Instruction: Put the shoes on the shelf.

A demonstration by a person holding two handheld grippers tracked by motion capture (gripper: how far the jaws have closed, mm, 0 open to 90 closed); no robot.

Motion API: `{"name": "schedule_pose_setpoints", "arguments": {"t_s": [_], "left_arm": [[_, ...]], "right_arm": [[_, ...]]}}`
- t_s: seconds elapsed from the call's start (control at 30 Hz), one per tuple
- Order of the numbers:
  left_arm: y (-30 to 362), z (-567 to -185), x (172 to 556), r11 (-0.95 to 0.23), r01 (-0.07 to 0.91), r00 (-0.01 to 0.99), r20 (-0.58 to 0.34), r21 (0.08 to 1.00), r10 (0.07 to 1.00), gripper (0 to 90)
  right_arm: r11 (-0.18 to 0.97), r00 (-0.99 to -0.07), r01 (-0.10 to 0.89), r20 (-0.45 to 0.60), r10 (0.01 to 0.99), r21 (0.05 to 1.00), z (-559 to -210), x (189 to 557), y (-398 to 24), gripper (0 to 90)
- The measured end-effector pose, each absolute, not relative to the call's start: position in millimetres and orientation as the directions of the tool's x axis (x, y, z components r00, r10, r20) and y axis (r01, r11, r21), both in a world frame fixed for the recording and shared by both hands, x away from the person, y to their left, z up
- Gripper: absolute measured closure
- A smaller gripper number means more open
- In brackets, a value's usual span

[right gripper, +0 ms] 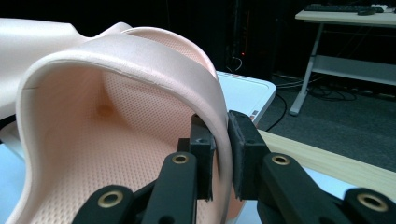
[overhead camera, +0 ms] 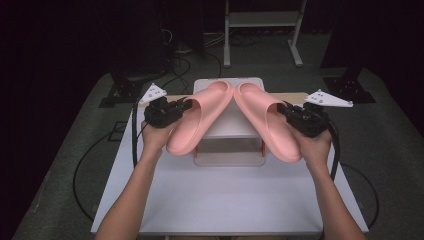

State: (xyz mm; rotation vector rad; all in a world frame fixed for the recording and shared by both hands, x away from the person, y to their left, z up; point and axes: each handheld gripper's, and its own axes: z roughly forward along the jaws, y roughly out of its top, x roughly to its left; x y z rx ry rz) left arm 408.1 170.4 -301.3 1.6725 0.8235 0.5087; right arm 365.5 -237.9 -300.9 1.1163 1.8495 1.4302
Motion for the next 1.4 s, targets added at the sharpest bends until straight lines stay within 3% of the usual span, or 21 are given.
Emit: {"name": "schedule_pose_setpoints", "arguments": {"t_s": [1.4], "left_arm": [[156.9,-298.2,440.4,-0.054,0.313,0.581,-0.146,0.948,0.8,73.7]], "right_arm": [[0.05,-0.44,0.338,0.111,0.891,0.94,-296.6,407.3,-222.5,78.4]]}}
